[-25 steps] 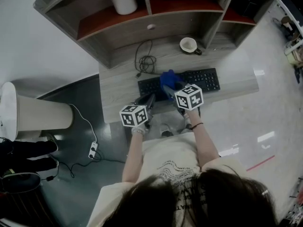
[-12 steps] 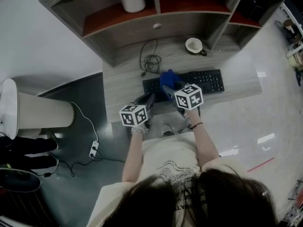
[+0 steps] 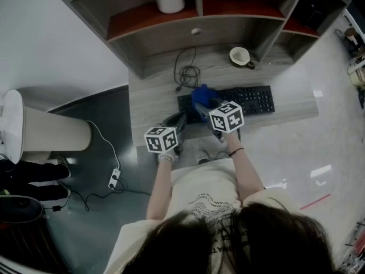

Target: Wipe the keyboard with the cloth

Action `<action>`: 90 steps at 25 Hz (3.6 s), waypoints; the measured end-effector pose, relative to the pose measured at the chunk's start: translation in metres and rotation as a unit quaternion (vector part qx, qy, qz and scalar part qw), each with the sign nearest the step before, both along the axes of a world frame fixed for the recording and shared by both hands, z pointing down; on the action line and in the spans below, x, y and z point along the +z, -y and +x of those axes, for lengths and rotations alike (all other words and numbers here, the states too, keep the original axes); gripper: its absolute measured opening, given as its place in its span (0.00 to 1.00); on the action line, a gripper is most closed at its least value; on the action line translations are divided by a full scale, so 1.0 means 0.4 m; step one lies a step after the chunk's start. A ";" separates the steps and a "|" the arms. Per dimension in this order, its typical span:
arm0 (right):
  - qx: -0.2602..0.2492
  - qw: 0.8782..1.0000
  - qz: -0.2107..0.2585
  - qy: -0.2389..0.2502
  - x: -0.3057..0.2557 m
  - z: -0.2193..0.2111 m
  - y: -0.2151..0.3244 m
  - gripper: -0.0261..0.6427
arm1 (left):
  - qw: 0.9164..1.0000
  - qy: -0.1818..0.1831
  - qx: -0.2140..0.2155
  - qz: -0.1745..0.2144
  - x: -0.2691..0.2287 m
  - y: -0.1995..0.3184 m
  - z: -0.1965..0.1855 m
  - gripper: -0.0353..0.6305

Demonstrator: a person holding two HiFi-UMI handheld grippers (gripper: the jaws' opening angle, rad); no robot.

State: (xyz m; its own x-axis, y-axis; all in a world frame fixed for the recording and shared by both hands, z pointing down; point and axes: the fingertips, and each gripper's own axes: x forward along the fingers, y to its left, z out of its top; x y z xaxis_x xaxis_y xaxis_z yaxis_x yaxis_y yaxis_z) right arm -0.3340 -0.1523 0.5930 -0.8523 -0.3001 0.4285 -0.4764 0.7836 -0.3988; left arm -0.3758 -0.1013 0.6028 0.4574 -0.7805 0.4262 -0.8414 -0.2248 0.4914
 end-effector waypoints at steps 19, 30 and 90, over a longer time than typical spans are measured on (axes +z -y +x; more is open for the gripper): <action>-0.053 0.999 -0.004 0.009 -0.003 -0.090 -0.046 0.13 | 0.999 0.009 -0.046 0.001 -0.004 -0.049 -0.073 0.06; -0.103 0.994 -0.019 0.029 -0.009 -0.151 -0.089 0.13 | 0.996 0.018 -0.085 0.002 -0.015 -0.080 -0.117 0.06; -0.186 0.964 0.095 0.166 -0.321 0.095 -0.145 0.13 | 0.967 0.100 -0.170 0.159 -0.297 -0.139 0.076 0.06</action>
State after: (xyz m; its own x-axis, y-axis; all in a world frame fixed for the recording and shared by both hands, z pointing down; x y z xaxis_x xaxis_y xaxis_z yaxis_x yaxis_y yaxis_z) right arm -0.2962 -0.0941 0.4648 -0.9968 0.0065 0.0802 -0.0191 0.9493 -0.3138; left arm -0.3454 -0.0455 0.4842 0.0842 -0.9775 0.1933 -0.9645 -0.0312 0.2622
